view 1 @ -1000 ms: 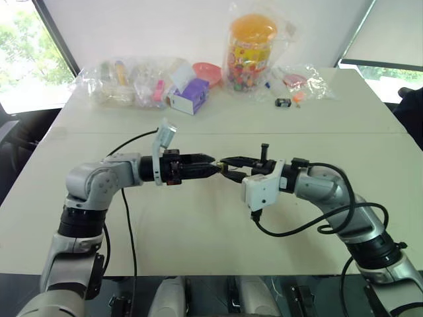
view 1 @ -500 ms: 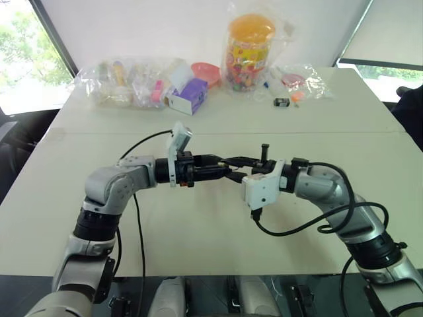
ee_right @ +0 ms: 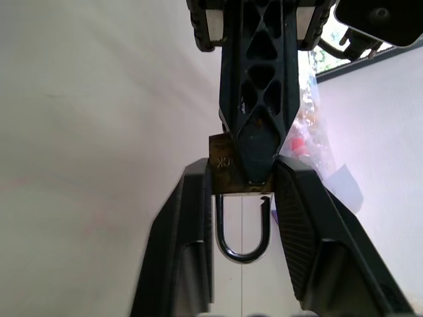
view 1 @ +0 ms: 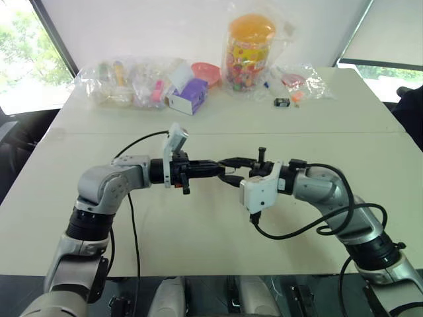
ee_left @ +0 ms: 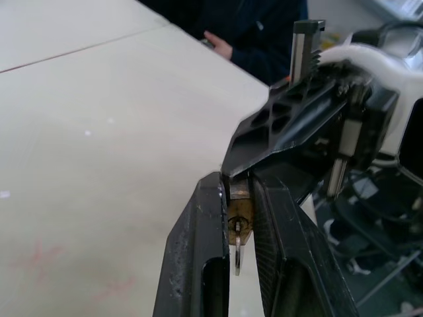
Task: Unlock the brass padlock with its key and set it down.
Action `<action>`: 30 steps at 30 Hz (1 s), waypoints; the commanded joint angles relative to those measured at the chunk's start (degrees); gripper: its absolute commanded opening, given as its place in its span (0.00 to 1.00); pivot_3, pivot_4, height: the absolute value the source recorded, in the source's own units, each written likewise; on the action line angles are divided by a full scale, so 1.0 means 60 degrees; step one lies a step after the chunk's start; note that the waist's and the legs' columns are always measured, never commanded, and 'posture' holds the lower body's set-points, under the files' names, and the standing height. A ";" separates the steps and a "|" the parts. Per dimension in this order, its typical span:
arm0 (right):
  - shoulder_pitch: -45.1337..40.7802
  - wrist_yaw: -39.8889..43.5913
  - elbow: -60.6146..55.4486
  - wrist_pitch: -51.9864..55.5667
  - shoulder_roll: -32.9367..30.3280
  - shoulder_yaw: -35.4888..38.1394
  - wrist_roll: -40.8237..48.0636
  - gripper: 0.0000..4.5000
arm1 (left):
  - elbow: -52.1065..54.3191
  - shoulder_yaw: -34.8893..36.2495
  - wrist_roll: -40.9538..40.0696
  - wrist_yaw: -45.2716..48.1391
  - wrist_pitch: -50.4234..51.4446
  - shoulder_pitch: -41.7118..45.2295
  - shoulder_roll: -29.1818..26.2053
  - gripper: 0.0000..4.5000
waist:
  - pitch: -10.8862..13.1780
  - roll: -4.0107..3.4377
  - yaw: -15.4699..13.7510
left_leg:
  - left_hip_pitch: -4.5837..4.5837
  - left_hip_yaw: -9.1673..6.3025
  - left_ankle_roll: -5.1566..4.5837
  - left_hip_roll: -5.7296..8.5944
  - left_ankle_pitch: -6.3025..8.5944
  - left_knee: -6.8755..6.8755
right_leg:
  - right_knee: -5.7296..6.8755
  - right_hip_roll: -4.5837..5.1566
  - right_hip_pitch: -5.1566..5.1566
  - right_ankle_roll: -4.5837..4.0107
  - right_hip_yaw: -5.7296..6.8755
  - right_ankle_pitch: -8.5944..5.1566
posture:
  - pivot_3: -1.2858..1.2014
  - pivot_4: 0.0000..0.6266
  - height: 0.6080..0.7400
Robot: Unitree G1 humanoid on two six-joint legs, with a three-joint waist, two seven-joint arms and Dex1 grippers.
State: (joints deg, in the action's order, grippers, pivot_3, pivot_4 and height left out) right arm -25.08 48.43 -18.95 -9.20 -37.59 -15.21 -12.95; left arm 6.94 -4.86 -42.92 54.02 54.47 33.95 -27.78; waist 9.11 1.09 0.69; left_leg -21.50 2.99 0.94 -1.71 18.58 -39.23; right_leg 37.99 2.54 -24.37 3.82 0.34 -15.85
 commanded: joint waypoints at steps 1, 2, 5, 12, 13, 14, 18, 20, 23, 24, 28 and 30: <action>-0.0212 0.0127 -0.0523 0.0816 0.0082 0.0451 0.0652 0.79 | 0.0104 -0.0008 0.0014 0.0272 -0.0129 0.0166 -0.0108 0.00 | 0.0000 0.0000 -0.0001 | -0.0001 -0.0001 0.0000 0.0000 0.0000 0.0000 | 0.0000 -0.0001 0.0000 0.0000 0.0000 0.0000 | 0.52 0.24 1.00; -0.0208 0.0203 -0.0626 0.1324 0.0101 0.0559 0.0901 0.91 | 0.0000 0.0017 0.0053 0.0305 -0.0183 0.0237 -0.0143 0.00 | 0.0000 0.0000 -0.0002 | -0.0001 0.0000 0.0000 0.0000 0.0000 0.0000 | 0.0000 0.0000 0.0000 0.0000 0.0000 0.0000 | 0.52 0.24 1.00; -0.0094 0.0514 -0.0986 0.3113 0.0020 0.1085 0.1896 0.99 | -0.0236 0.0075 0.0141 0.0457 -0.0282 0.0380 -0.0260 0.00 | 0.0000 0.0000 0.0000 | 0.0000 -0.0001 -0.0001 -0.0001 0.0000 0.0000 | 0.0000 -0.0001 0.0000 0.0000 0.0000 0.0000 | 0.52 0.24 1.00; -0.0005 0.0726 -0.2365 0.8033 0.0025 0.2907 0.5710 0.82 | -0.0668 0.0085 0.0347 0.0867 -0.0598 0.0594 -0.0521 0.00 | 0.0000 0.0000 -0.0008 | -0.0002 -0.0004 -0.0003 -0.0004 0.0002 0.0001 | -0.0002 0.0010 0.0000 0.0000 0.0001 0.0000 | 0.52 0.24 1.00; -0.0014 0.0658 -0.2503 0.8551 0.0039 0.3070 0.6141 0.72 | -0.0723 0.0085 0.0370 0.0895 -0.0627 0.0636 -0.0521 0.00 | 0.0000 0.0000 -0.0006 | -0.0003 -0.0003 -0.0004 -0.0004 0.0002 0.0001 | -0.0002 0.0010 0.0000 0.0000 0.0001 0.0000 | 0.52 0.24 1.00; -0.0038 0.0561 -0.2627 0.8927 0.0048 0.3159 0.6458 0.57 | -0.0765 0.0090 0.0393 0.0925 -0.0643 0.0676 -0.0511 0.00 | 0.0000 0.0000 -0.0004 | -0.0003 -0.0005 -0.0005 -0.0005 0.0003 0.0002 | -0.0002 0.0010 0.0000 0.0000 0.0001 0.0000 | 0.52 0.24 1.00; -0.0281 -0.0099 -0.3074 1.0271 0.0304 0.3235 0.7535 0.14 | -0.0894 0.0063 0.0421 0.1071 -0.0714 0.0857 -0.0434 0.00 | 0.0000 0.0000 0.0002 | -0.0003 -0.0004 -0.0007 -0.0004 0.0004 0.0002 | -0.0003 0.0010 0.0000 0.0000 0.0000 0.0000 | 0.52 0.24 1.00; -0.0327 -0.0303 -0.3169 1.0582 0.0266 0.3177 0.7784 0.01 | -0.0938 0.0044 0.0446 0.1112 -0.0739 0.0912 -0.0402 0.00 | 0.0000 0.0000 -0.0004 | -0.0004 -0.0004 -0.0007 -0.0004 0.0004 0.0002 | -0.0003 0.0009 0.0000 0.0000 0.0000 0.0000 | 0.52 0.24 1.00; -0.0253 -0.0671 -0.3045 1.0645 0.0202 0.2743 0.7595 0.01 | -0.0901 0.0077 0.0289 0.1242 -0.0635 0.1045 -0.0347 0.00 | 0.0000 0.0000 -0.0002 | -0.0006 -0.0005 -0.0009 -0.0002 0.0005 0.0002 | -0.0007 0.0006 0.0000 0.0000 0.0000 0.0000 | 0.52 0.24 1.00; -0.0210 -0.0802 -0.2919 1.0589 0.0270 0.2630 0.7517 0.01 | -0.0815 0.0057 0.0235 0.1301 -0.0590 0.1070 -0.0345 0.00 | 0.0000 0.0000 0.0002 | -0.0008 -0.0005 -0.0009 -0.0001 0.0005 0.0002 | -0.0010 0.0004 0.0000 0.0000 0.0000 0.0000 | 0.52 0.24 1.00; -0.0165 -0.1080 -0.2639 1.0316 0.0309 0.2415 0.7391 0.01 | -0.0493 -0.0032 0.0147 0.1500 -0.0453 0.0999 -0.0408 0.00 | 0.0000 0.0000 0.0002 | -0.0009 -0.0005 -0.0010 -0.0001 0.0005 0.0002 | -0.0010 0.0000 0.0000 0.0000 0.0000 0.0000 | 0.52 0.24 1.00; -0.0180 -0.1181 -0.2481 1.0193 0.0303 0.2369 0.7330 0.01 | -0.0317 -0.0009 -0.0008 0.1625 -0.0263 0.0943 -0.0463 0.00 | 0.0001 0.0001 0.0002 | -0.0009 -0.0005 -0.0010 -0.0001 0.0005 0.0002 | -0.0010 -0.0002 -0.0001 0.0000 0.0000 0.0000 | 0.52 0.24 1.00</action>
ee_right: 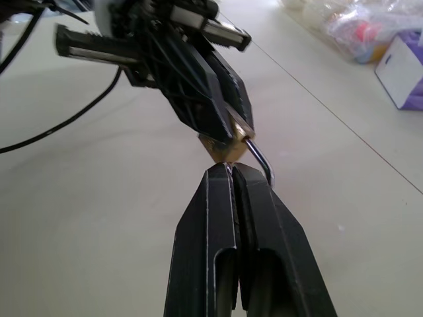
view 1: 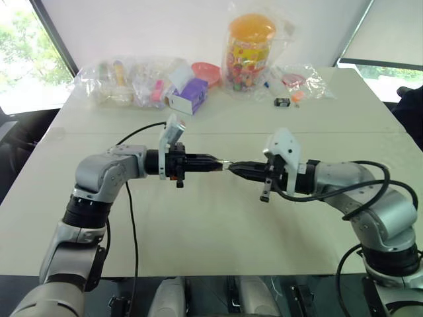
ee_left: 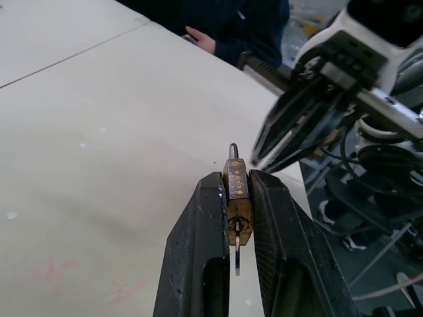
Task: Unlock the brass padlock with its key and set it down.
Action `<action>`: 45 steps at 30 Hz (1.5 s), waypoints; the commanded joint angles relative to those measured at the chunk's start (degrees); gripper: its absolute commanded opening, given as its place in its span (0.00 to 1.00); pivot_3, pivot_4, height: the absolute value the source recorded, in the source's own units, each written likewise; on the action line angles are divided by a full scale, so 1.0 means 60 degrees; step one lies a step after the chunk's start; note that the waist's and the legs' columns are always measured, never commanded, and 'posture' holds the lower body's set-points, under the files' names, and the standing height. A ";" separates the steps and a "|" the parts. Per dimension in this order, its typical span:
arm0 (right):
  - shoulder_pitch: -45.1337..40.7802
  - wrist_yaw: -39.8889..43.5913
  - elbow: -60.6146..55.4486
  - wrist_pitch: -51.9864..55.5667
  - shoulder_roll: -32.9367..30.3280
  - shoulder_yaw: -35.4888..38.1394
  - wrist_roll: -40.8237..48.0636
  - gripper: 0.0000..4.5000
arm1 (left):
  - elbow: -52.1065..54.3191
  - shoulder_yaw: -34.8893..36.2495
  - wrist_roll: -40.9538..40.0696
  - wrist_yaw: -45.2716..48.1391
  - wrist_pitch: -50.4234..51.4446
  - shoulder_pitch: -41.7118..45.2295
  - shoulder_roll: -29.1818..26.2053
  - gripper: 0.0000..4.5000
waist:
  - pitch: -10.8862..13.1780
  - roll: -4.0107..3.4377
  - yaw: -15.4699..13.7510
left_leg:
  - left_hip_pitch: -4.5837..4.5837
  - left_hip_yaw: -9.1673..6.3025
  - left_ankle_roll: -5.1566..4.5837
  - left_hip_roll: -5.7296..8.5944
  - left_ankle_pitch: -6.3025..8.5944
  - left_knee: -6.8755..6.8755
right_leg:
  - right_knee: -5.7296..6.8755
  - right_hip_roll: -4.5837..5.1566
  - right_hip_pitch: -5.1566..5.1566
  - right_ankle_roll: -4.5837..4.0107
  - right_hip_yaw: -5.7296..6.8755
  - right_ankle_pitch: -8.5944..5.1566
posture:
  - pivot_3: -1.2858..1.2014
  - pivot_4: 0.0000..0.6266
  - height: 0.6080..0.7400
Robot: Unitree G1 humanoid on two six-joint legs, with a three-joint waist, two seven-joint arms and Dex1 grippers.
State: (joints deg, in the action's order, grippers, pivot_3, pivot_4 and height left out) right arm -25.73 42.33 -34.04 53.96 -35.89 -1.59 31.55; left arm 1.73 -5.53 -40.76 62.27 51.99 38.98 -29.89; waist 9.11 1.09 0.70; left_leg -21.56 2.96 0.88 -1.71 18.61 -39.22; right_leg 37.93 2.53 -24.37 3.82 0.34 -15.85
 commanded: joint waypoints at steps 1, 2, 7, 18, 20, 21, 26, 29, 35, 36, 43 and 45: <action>-0.0077 -0.0199 0.0102 -0.0394 0.0003 0.0076 -0.0109 0.01 | 0.0608 0.0122 -0.0399 0.0285 0.0203 0.0088 -0.0129 0.00 | 0.0000 0.0001 -0.0002 | 0.0000 -0.0001 0.0000 0.0000 0.0000 0.0000 | -0.0001 -0.0001 0.0000 0.0000 0.0000 0.0000 | 0.52 0.24 1.00; -0.0051 -0.0209 0.0216 -0.0498 -0.0036 0.0039 -0.0182 0.01 | 0.0646 0.0146 -0.0443 0.0331 0.0252 0.0090 -0.0159 0.00 | 0.0000 0.0001 -0.0002 | 0.0000 0.0000 0.0000 0.0000 0.0000 0.0000 | -0.0001 0.0000 0.0000 0.0000 0.0000 0.0000 | 0.52 0.24 1.00; 0.0067 -0.0186 0.0540 -0.0818 -0.0157 -0.0091 -0.0378 0.01 | 0.0750 0.0196 -0.0538 0.0405 0.0317 0.0087 -0.0238 0.00 | 0.0000 0.0001 -0.0003 | 0.0000 0.0000 0.0000 0.0000 0.0000 0.0000 | -0.0002 -0.0001 0.0000 0.0000 0.0000 0.0000 | 0.52 0.24 1.00; -0.0038 -0.0225 0.0562 -0.1136 -0.0342 -0.0049 -0.0525 0.01 | 0.0693 0.0145 -0.0602 0.0318 0.0374 0.0040 -0.0241 0.00 | 0.0001 0.0001 0.0002 | -0.0001 -0.0001 -0.0001 0.0000 0.0001 0.0001 | -0.0004 -0.0002 0.0000 0.0000 0.0000 0.0000 | 0.52 0.24 1.00; -0.0187 -0.0243 0.0664 -0.1178 -0.0389 0.0041 -0.0522 0.01 | 0.0771 0.0125 -0.0633 0.0341 0.0419 -0.0027 -0.0265 0.00 | 0.0001 0.0001 0.0007 | -0.0001 0.0000 -0.0001 0.0000 0.0001 0.0001 | -0.0005 -0.0003 0.0000 0.0000 0.0000 0.0000 | 0.52 0.24 1.00; -0.0255 -0.0244 0.0688 -0.1197 -0.0415 0.0072 -0.0523 0.01 | 0.0811 0.0124 -0.0642 0.0349 0.0446 -0.0056 -0.0274 0.00 | 0.0001 0.0001 0.0003 | -0.0001 0.0000 -0.0001 -0.0001 0.0001 0.0001 | -0.0005 -0.0002 0.0000 0.0000 0.0000 0.0000 | 0.52 0.24 1.00; -0.0654 -0.0305 0.0458 -0.1009 -0.0325 0.0091 -0.0263 0.01 | 0.0839 0.0138 -0.0612 0.0296 0.0430 -0.0104 -0.0243 0.00 | 0.0001 0.0001 0.0001 | -0.0002 -0.0001 -0.0001 -0.0001 0.0001 0.0002 | -0.0006 -0.0001 0.0000 0.0000 0.0000 0.0000 | 0.52 0.24 1.00; -0.0702 -0.0393 0.0125 -0.0981 -0.0265 -0.0166 -0.0287 0.01 | 0.0806 0.0157 -0.0575 0.0293 0.0329 -0.0076 -0.0222 0.00 | 0.0001 0.0001 -0.0003 | -0.0002 -0.0002 -0.0001 -0.0002 0.0001 0.0003 | -0.0006 0.0001 0.0000 0.0000 0.0000 0.0000 | 0.52 0.24 1.00; -0.0404 -0.0552 0.0014 -0.0972 -0.0144 -0.0383 -0.0278 0.01 | 0.0666 0.0282 -0.0632 0.0236 0.0341 0.0067 -0.0160 0.00 | 0.0001 0.0001 -0.0004 | -0.0002 -0.0002 -0.0001 -0.0001 0.0001 0.0004 | -0.0008 0.0002 0.0000 0.0000 0.0000 0.0000 | 0.52 0.24 1.00; -0.0343 -0.0573 -0.0002 -0.0969 -0.0119 -0.0421 -0.0272 0.01 | 0.0643 0.0293 -0.0629 0.0246 0.0331 0.0083 -0.0161 0.00 | 0.0001 0.0001 -0.0004 | -0.0002 -0.0003 -0.0001 -0.0001 0.0001 0.0004 | -0.0008 0.0001 0.0000 0.0000 0.0000 0.0000 | 0.52 0.24 1.00; 0.0027 -0.0661 -0.0114 -0.0976 -0.0048 -0.0652 -0.0257 0.01 | 0.0462 0.0344 -0.0602 0.0253 0.0254 0.0203 -0.0117 0.00 | 0.0001 0.0001 -0.0002 | -0.0003 -0.0003 -0.0002 -0.0001 0.0001 0.0004 | -0.0009 0.0001 0.0000 0.0000 0.0000 0.0000 | 0.52 0.24 1.00; 0.0084 -0.0686 -0.0161 -0.0970 -0.0040 -0.0689 -0.0249 0.01 | 0.0406 0.0348 -0.0572 0.0278 0.0212 0.0234 -0.0134 0.00 | 0.0001 0.0001 0.0001 | -0.0004 -0.0002 -0.0002 -0.0001 0.0001 0.0004 | -0.0009 -0.0001 0.0000 0.0000 0.0001 0.0000 | 0.52 0.24 1.00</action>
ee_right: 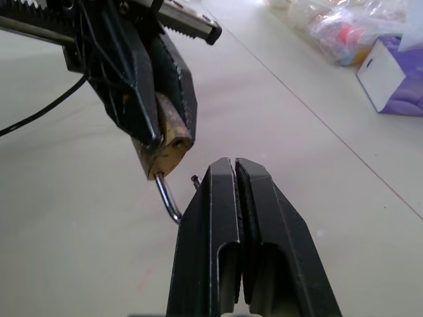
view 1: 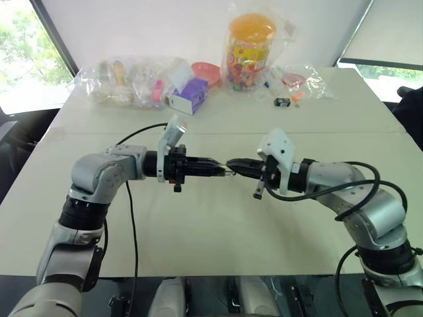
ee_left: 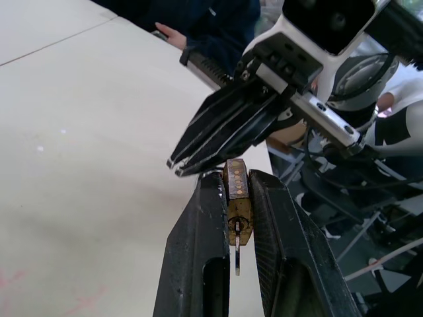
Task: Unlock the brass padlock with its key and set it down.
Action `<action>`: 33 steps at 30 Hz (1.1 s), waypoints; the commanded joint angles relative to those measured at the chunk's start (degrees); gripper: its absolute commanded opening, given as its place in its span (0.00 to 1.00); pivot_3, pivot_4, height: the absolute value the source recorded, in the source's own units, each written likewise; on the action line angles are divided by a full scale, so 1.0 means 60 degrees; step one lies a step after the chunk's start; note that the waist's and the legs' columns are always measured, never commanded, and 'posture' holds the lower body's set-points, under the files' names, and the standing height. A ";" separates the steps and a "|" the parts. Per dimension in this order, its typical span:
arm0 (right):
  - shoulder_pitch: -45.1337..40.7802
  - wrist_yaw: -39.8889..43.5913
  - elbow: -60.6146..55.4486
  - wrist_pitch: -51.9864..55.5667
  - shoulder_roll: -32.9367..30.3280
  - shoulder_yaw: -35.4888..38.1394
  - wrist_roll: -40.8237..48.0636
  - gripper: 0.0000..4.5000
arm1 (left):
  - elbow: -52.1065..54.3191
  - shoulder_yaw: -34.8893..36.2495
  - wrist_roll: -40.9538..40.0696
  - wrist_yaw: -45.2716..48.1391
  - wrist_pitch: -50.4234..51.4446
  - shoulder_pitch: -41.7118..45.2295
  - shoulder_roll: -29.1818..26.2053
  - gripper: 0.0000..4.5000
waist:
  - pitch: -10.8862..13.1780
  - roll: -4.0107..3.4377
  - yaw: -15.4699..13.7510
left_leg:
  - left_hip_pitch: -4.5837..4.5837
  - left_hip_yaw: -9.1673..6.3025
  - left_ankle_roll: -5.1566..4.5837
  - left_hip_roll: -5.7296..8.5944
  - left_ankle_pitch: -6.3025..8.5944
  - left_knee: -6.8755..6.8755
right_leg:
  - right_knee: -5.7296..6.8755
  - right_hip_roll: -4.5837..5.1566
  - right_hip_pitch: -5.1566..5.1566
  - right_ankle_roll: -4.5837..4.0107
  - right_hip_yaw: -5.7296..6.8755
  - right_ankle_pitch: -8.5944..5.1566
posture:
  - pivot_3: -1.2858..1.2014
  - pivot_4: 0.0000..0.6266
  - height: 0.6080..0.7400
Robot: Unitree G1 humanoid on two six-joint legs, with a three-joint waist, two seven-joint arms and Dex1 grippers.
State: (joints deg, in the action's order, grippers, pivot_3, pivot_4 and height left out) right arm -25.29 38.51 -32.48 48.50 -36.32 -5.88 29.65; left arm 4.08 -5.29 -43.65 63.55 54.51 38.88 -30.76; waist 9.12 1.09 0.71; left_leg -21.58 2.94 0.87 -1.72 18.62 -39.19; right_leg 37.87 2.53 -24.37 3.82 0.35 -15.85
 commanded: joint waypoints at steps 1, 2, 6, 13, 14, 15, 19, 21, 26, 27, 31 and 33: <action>0.0013 -0.0065 -0.0441 -0.0036 0.0046 0.0025 0.0095 0.01 | -0.0011 0.0312 -0.0086 0.0077 -0.0219 0.0257 0.0001 0.00 | 0.0000 0.0000 0.0002 | 0.0000 0.0000 0.0000 0.0000 0.0000 0.0000 | 0.0000 0.0000 0.0000 0.0000 0.0000 0.0000 | 0.52 0.24 1.00; 0.0018 -0.0074 -0.0463 -0.0019 0.0046 0.0027 0.0119 0.01 | -0.0037 0.0298 -0.0064 0.0094 -0.0248 0.0257 -0.0011 0.00 | 0.0000 0.0000 0.0003 | 0.0000 0.0000 0.0000 0.0000 0.0000 0.0000 | 0.0000 -0.0001 0.0000 0.0000 0.0000 0.0000 | 0.52 0.24 1.00; 0.0109 -0.0084 -0.0540 -0.0017 0.0005 -0.0001 0.0149 0.01 | -0.0092 0.0287 -0.0045 0.0118 -0.0287 0.0257 -0.0029 0.00 | 0.0000 0.0000 -0.0002 | 0.0000 0.0000 0.0000 0.0000 0.0000 0.0000 | 0.0000 -0.0001 0.0000 0.0000 0.0000 0.0000 | 0.52 0.24 1.00; 0.0321 -0.0014 -0.0367 -0.0320 -0.0538 0.0265 -0.0292 0.01 | -0.0027 0.0071 0.0107 0.0214 -0.0302 0.0031 -0.0082 0.00 | 0.0000 0.0000 -0.0006 | -0.0001 0.0000 -0.0001 0.0000 0.0000 0.0000 | -0.0002 -0.0001 0.0000 0.0000 0.0000 0.0000 | 0.52 0.24 1.00; 0.0455 0.0039 -0.0323 -0.0432 -0.0737 0.0324 -0.0417 0.01 | -0.0015 0.0017 0.0149 0.0223 -0.0320 -0.0036 -0.0091 0.00 | 0.0000 0.0000 -0.0009 | -0.0001 0.0000 -0.0001 0.0001 0.0001 0.0001 | -0.0003 -0.0002 0.0000 0.0000 0.0000 0.0000 | 0.52 0.24 1.00; 0.0625 0.0079 -0.0287 -0.0555 -0.0948 0.0389 -0.0551 0.01 | -0.0010 -0.0041 0.0191 0.0228 -0.0338 -0.0104 -0.0097 0.00 | 0.0000 0.0000 -0.0020 | -0.0003 0.0000 -0.0003 0.0001 0.0002 0.0001 | -0.0006 -0.0001 0.0000 0.0000 0.0000 0.0000 | 0.52 0.24 1.00; 0.1663 -0.0005 -0.0423 -0.0686 -0.1485 0.1286 -0.0604 0.01 | -0.0197 -0.0566 0.0620 0.0160 -0.0548 -0.0565 0.0076 0.00 | 0.0000 0.0001 -0.0031 | -0.0013 0.0000 -0.0011 0.0004 0.0006 0.0001 | -0.0023 0.0002 0.0000 0.0000 0.0001 0.0000 | 0.52 0.24 1.00; 0.2128 -0.0240 -0.0807 -0.0410 -0.1425 0.1892 -0.0336 0.01 | -0.0727 -0.0928 0.0905 -0.0058 -0.0640 -0.0751 0.0559 0.00 | 0.0000 0.0000 -0.0037 | -0.0015 0.0002 -0.0013 0.0004 0.0007 0.0001 | -0.0028 0.0001 0.0000 0.0001 0.0000 0.0000 | 0.52 0.24 1.00; 0.2562 -0.0610 -0.1471 -0.0016 -0.1350 0.2334 -0.0080 0.01 | -0.1964 -0.1366 0.1894 -0.0696 -0.1426 -0.0742 0.1611 0.00 | 0.0003 0.0005 -0.0004 | -0.0014 0.0001 -0.0013 0.0002 0.0007 0.0000 | -0.0028 -0.0005 0.0001 0.0001 0.0000 0.0000 | 0.52 0.24 1.00; 0.2614 -0.0696 -0.1583 0.0063 -0.1331 0.2392 -0.0037 0.01 | -0.2232 -0.1341 0.2033 -0.0936 -0.1502 -0.0644 0.1857 0.00 | 0.0003 0.0005 -0.0012 | -0.0012 0.0000 -0.0013 -0.0001 0.0007 0.0000 | -0.0028 -0.0010 0.0001 0.0001 0.0000 0.0000 | 0.52 0.24 1.00; 0.2753 -0.0938 -0.1921 0.0306 -0.1285 0.2547 0.0085 0.01 | -0.2891 -0.1279 0.2383 -0.1191 -0.1719 -0.0434 0.2302 0.00 | 0.0003 0.0005 -0.0010 | -0.0011 -0.0006 -0.0013 -0.0001 0.0007 0.0001 | -0.0025 -0.0014 0.0001 0.0001 0.0001 0.0000 | 0.52 0.24 1.00; 0.2820 -0.1069 -0.2104 0.0426 -0.1251 0.2600 0.0174 0.01 | -0.3277 -0.1403 0.2787 -0.1269 -0.2133 -0.0423 0.2358 0.00 | 0.0003 0.0005 -0.0013 | -0.0013 -0.0005 -0.0014 0.0000 0.0008 0.0002 | -0.0027 -0.0014 0.0001 0.0001 0.0000 0.0000 | 0.52 0.24 1.00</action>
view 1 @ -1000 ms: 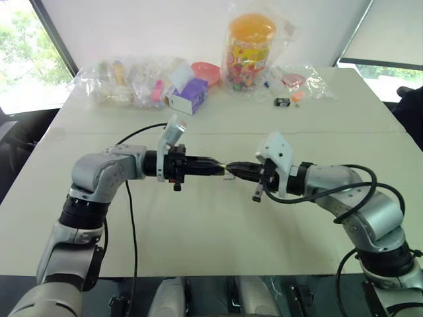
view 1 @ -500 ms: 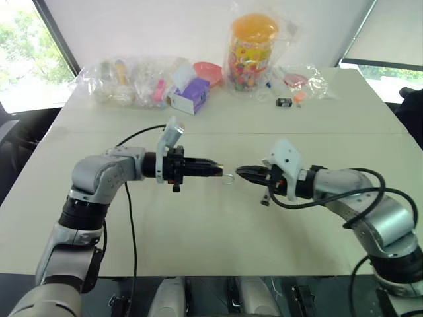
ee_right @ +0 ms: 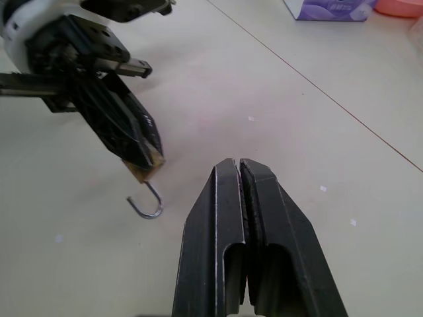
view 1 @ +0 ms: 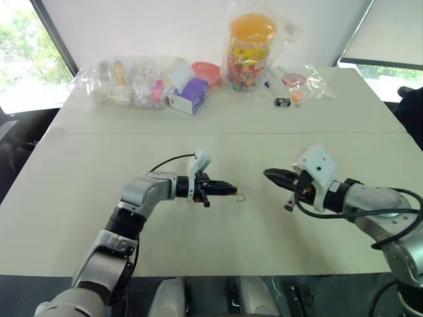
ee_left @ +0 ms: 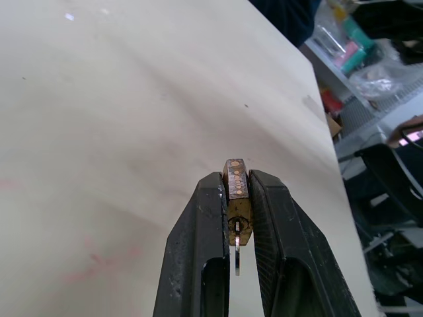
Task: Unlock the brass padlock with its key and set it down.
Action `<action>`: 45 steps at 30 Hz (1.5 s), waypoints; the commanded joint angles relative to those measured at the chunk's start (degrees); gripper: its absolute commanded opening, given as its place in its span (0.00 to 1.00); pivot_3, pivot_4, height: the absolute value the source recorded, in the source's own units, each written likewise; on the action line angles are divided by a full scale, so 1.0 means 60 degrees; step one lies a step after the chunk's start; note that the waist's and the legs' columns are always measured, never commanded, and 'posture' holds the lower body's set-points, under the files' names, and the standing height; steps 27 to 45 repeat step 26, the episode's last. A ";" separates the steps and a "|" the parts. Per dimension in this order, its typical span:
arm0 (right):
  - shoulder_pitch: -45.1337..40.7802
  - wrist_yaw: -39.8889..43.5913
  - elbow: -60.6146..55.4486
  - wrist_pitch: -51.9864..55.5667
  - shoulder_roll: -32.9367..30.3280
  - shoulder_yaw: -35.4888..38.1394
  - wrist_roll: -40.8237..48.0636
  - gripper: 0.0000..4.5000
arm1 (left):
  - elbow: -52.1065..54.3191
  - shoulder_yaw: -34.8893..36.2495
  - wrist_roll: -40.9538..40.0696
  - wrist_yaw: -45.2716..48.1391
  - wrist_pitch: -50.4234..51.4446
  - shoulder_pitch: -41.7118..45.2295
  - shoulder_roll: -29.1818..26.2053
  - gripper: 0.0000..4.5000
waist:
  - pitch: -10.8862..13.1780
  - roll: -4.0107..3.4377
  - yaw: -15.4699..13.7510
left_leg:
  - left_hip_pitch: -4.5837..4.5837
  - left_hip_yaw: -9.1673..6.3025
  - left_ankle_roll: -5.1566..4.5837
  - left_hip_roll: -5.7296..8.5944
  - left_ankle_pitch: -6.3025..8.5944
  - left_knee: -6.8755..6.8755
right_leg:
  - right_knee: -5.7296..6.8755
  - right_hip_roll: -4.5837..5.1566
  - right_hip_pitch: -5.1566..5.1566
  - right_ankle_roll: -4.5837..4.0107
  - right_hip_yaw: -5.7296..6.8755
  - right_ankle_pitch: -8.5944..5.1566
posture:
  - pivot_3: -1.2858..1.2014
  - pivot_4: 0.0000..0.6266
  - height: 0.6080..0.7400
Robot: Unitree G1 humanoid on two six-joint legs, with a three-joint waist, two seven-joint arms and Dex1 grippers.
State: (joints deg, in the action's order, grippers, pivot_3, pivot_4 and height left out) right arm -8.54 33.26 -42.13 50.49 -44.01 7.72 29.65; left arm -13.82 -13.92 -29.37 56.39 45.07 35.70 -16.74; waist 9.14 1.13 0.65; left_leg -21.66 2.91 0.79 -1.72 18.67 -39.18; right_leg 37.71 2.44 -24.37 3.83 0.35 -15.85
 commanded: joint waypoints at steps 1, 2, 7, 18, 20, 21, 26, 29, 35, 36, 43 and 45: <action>0.0058 -0.0247 -0.0570 0.0141 0.0039 0.0345 0.0204 0.01 | -0.0443 0.0014 0.0523 -0.0054 -0.0672 0.0110 0.0036 0.11 | 0.0000 0.0000 -0.0004 | 0.0001 -0.0001 0.0000 0.0000 0.0000 0.0001 | 0.0000 0.0001 0.0000 0.0000 0.0000 0.0000 | 0.52 0.24 1.00; 0.0083 -0.0291 -0.0622 0.0170 0.0038 0.0347 0.0231 0.00 | -0.0550 -0.0006 0.0637 -0.0025 -0.0771 0.0110 0.0032 0.23 | 0.0000 0.0000 -0.0010 | 0.0001 0.0000 0.0000 0.0000 0.0000 0.0002 | 0.0000 0.0001 0.0000 0.0000 0.0000 0.0000 | 0.52 0.24 1.00; 0.0171 -0.0338 -0.0723 0.0263 -0.0037 0.0329 0.0347 0.00 | -0.0137 -0.0088 0.0935 0.0294 -0.0879 0.0004 -0.0237 0.74 | 0.0000 0.0001 -0.0018 | -0.0001 0.0001 0.0000 0.0004 0.0000 0.0001 | 0.0000 0.0008 0.0001 0.0000 0.0001 0.0000 | 0.52 0.24 1.00; 0.0913 0.0948 -0.0789 -0.0213 -0.1258 0.0018 0.0287 0.00 | 0.2262 0.0160 0.0742 0.1952 -0.1228 -0.0394 -0.2566 0.99 | 0.0000 0.0001 -0.0031 | 0.0002 -0.0001 0.0000 -0.0001 0.0000 0.0003 | -0.0001 0.0007 0.0003 -0.0001 0.0001 -0.0001 | 0.52 0.24 1.00; 0.1015 0.1255 -0.0683 -0.0404 -0.1493 0.0089 0.0270 0.00 | 0.2715 0.0251 0.0628 0.2335 -0.1214 -0.0507 -0.3060 0.99 | 0.0002 0.0004 -0.0018 | 0.0000 0.0001 0.0000 0.0002 0.0000 0.0003 | -0.0010 0.0010 0.0005 0.0000 0.0001 -0.0001 | 0.52 0.24 1.00; 0.1037 0.1354 -0.0620 -0.0499 -0.1582 0.0106 0.0241 0.00 | 0.2830 0.0263 0.0632 0.2418 -0.1271 -0.0543 -0.3234 0.99 | 0.0002 0.0003 -0.0017 | -0.0001 0.0001 -0.0001 0.0002 0.0001 0.0003 | -0.0011 0.0010 0.0005 -0.0001 0.0001 -0.0001 | 0.52 0.24 1.00; 0.0982 0.1685 -0.0356 -0.0741 -0.1845 0.0272 0.0216 0.00 | 0.3274 0.0595 0.0338 0.2805 -0.1093 -0.0638 -0.3883 0.99 | 0.0003 0.0004 -0.0018 | 0.0001 0.0000 -0.0003 0.0000 0.0001 0.0003 | -0.0011 0.0005 0.0005 0.0000 0.0001 0.0000 | 0.52 0.24 1.00; 0.0982 0.1685 -0.0356 -0.0741 -0.1845 0.0272 0.0216 0.00 | 0.3274 0.0595 0.0338 0.2805 -0.1093 -0.0638 -0.3883 0.99 | 0.0003 0.0004 -0.0018 | 0.0001 0.0000 -0.0003 0.0000 0.0001 0.0003 | -0.0011 0.0005 0.0005 0.0000 0.0001 0.0000 | 0.52 0.24 1.00; 0.0982 0.1685 -0.0356 -0.0741 -0.1845 0.0272 0.0216 0.00 | 0.3274 0.0595 0.0338 0.2805 -0.1093 -0.0638 -0.3883 0.99 | 0.0003 0.0004 -0.0018 | 0.0001 0.0000 -0.0003 0.0000 0.0001 0.0003 | -0.0011 0.0005 0.0005 0.0000 0.0001 0.0000 | 0.52 0.24 1.00; 0.0982 0.1685 -0.0356 -0.0741 -0.1845 0.0272 0.0216 0.00 | 0.3274 0.0595 0.0338 0.2805 -0.1093 -0.0638 -0.3883 0.99 | 0.0003 0.0004 -0.0018 | 0.0001 0.0000 -0.0003 0.0000 0.0001 0.0003 | -0.0011 0.0005 0.0005 0.0000 0.0001 0.0000 | 0.52 0.24 1.00; 0.0982 0.1685 -0.0356 -0.0741 -0.1845 0.0272 0.0216 0.00 | 0.3274 0.0595 0.0338 0.2805 -0.1093 -0.0638 -0.3883 0.99 | 0.0003 0.0004 -0.0018 | 0.0001 0.0000 -0.0003 0.0000 0.0001 0.0003 | -0.0011 0.0005 0.0005 0.0000 0.0001 0.0000 | 0.52 0.24 1.00; 0.0982 0.1685 -0.0356 -0.0741 -0.1845 0.0272 0.0216 0.00 | 0.3274 0.0595 0.0338 0.2805 -0.1093 -0.0638 -0.3883 0.99 | 0.0003 0.0004 -0.0018 | 0.0001 0.0000 -0.0003 0.0000 0.0001 0.0003 | -0.0011 0.0005 0.0005 0.0000 0.0001 0.0000 | 0.52 0.24 1.00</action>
